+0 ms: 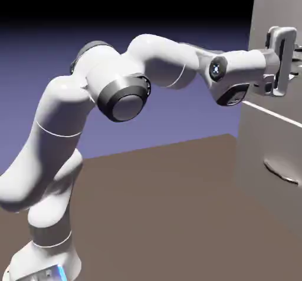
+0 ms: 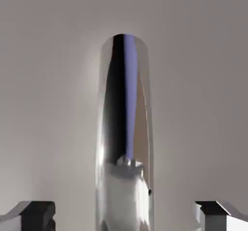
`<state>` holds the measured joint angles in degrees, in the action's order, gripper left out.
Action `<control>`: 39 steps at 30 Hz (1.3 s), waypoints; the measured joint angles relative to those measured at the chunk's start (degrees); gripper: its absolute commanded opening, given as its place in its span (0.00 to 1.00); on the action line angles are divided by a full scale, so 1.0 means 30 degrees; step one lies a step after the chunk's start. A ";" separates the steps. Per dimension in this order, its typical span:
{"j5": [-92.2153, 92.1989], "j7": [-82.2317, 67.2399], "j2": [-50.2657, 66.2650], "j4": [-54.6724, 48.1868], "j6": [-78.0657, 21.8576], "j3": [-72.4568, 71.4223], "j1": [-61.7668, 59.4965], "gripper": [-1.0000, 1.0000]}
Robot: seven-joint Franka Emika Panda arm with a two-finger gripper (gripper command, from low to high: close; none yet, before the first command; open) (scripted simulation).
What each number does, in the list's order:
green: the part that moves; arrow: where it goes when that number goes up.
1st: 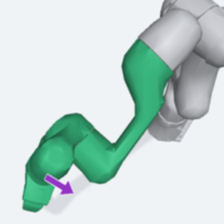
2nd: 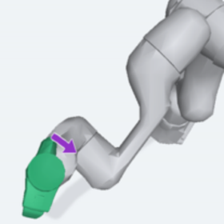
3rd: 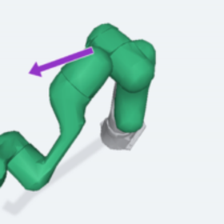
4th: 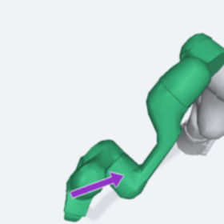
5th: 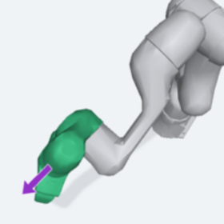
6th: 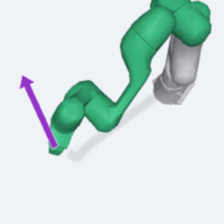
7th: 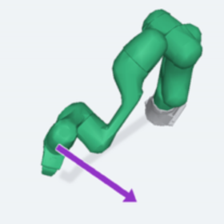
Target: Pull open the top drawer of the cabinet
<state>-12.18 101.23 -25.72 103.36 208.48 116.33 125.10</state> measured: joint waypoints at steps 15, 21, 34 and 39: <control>0.2556 0.4045 0.2639 0.5867 0.1277 -0.8341 -1.0381 0.00; 0.2509 0.4025 0.2541 0.7419 0.1551 -1.2330 -1.4526 0.00; -0.0031 0.0840 -0.0374 1.1743 0.2103 -2.1324 -2.2808 0.00; -0.1550 -0.0669 -0.2500 1.4112 0.2092 -2.4783 -2.5952 0.00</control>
<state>-16.83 99.22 -33.22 145.70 214.75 41.98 47.25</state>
